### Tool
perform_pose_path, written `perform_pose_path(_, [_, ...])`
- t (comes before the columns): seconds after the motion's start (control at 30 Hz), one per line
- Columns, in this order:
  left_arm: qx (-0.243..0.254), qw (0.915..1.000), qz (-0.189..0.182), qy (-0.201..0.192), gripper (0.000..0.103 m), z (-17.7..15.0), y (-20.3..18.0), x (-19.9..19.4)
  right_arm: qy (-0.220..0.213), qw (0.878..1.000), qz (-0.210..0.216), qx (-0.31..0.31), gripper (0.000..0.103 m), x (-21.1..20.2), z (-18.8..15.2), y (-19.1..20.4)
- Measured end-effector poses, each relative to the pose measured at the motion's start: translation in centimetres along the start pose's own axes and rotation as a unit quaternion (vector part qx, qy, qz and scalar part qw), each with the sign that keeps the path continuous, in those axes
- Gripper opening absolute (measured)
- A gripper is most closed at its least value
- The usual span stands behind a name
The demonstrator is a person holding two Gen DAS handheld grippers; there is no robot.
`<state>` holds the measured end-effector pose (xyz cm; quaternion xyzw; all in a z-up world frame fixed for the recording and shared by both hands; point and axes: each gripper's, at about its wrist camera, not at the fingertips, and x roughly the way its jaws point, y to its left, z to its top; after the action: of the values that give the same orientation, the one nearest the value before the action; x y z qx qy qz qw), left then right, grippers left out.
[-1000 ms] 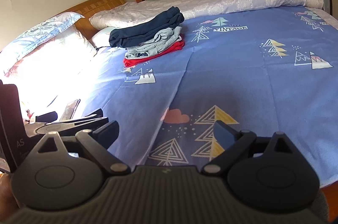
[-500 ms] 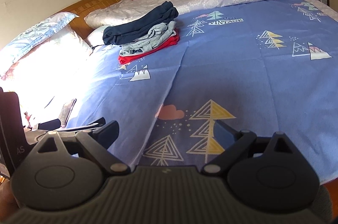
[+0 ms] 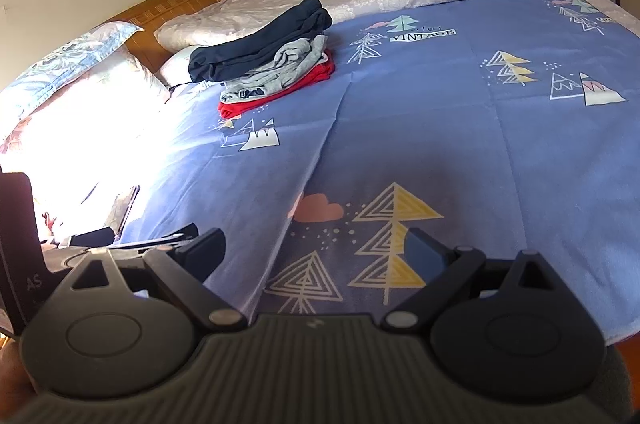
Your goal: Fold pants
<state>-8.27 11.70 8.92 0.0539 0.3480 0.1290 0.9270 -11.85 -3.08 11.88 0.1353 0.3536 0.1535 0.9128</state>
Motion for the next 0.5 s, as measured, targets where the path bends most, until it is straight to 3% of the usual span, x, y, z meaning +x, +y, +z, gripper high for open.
perform_pose_path(0.5, [-0.006,1.0,0.006,-0.001,0.103,0.05,0.22,-0.11,0.003,1.0,0.001,0.001,0.097,-0.05,0.01,-0.18])
